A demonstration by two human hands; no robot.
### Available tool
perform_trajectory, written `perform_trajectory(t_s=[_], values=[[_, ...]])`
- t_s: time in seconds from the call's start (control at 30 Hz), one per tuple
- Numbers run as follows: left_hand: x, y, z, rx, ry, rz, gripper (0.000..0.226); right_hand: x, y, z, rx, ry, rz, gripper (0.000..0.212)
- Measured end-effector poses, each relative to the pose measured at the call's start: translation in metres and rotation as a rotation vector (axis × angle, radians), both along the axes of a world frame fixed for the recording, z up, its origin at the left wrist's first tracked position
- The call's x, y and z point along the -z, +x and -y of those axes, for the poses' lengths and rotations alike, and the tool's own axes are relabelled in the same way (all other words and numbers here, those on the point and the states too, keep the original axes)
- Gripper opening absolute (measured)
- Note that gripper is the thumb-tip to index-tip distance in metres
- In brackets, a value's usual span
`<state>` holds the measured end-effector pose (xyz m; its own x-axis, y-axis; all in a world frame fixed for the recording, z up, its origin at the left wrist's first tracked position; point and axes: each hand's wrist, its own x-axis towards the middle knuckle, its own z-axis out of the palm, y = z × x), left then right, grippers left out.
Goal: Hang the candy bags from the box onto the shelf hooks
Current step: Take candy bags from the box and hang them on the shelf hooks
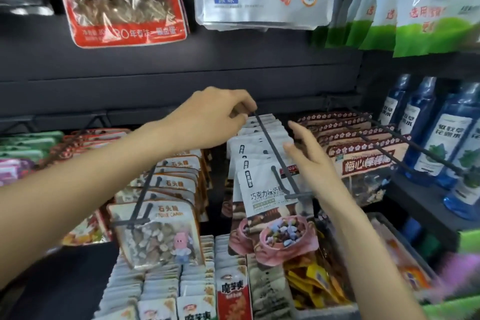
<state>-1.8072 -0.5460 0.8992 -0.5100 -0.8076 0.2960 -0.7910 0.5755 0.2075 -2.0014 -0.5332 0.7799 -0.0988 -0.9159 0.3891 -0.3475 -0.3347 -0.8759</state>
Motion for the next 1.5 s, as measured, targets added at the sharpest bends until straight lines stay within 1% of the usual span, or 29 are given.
perform_trajectory(t_s=[0.1, 0.2, 0.3, 0.4, 0.5, 0.57, 0.6, 0.7, 0.8, 0.93, 1.03, 1.13, 1.33, 1.5], values=[[0.008, 0.002, -0.035, 0.003, 0.033, -0.118, 0.031, 0.02, 0.006, -0.012, -0.034, 0.022, 0.064, 0.064], [0.035, -0.003, -0.053, -0.029, 0.055, -0.231, 0.045, 0.034, 0.009, -0.02, -0.021, 0.03, 0.11, 0.074], [0.075, -0.015, -0.067, -0.09, 0.095, -0.484, 0.066, 0.039, 0.01, -0.028, 0.003, 0.03, 0.136, 0.075], [0.11, -0.029, -0.074, -0.124, 0.148, -0.744, 0.077, 0.047, 0.009, -0.031, -0.048, 0.011, 0.124, 0.068], [0.131, -0.04, -0.071, -0.177, 0.253, -0.953, 0.092, 0.05, 0.008, -0.035, -0.111, 0.009, 0.136, 0.063], [0.138, -0.044, -0.071, -0.178, 0.34, -1.068, 0.095, 0.051, 0.008, -0.038, -0.163, 0.024, 0.162, 0.066], [0.142, -0.045, -0.07, -0.172, 0.36, -1.098, 0.092, 0.051, 0.009, -0.04, -0.181, 0.035, 0.174, 0.07], [0.151, -0.049, -0.071, -0.149, 0.338, -1.113, 0.082, 0.056, 0.012, -0.046, -0.186, 0.055, 0.191, 0.081], [0.159, -0.047, -0.075, -0.098, 0.371, -1.165, 0.086, 0.06, 0.014, -0.053, -0.188, 0.063, 0.225, 0.087], [0.17, -0.044, -0.083, -0.047, 0.388, -1.182, 0.093, 0.065, 0.012, -0.062, -0.186, 0.03, 0.227, 0.091], [0.178, -0.048, -0.088, -0.013, 0.37, -1.186, 0.093, 0.071, 0.012, -0.068, -0.148, -0.023, 0.186, 0.094], [0.185, -0.05, -0.09, 0.005, 0.35, -1.174, 0.096, 0.075, 0.011, -0.067, -0.072, -0.074, 0.084, 0.098], [0.191, -0.05, -0.089, 0.045, 0.33, -1.17, 0.098, 0.078, 0.006, -0.07, -0.013, -0.098, -0.067, 0.099], [0.19, -0.049, -0.081, 0.068, 0.344, -1.201, 0.096, 0.074, 0.001, -0.068, -0.106, -0.013, 0.008, 0.09]])
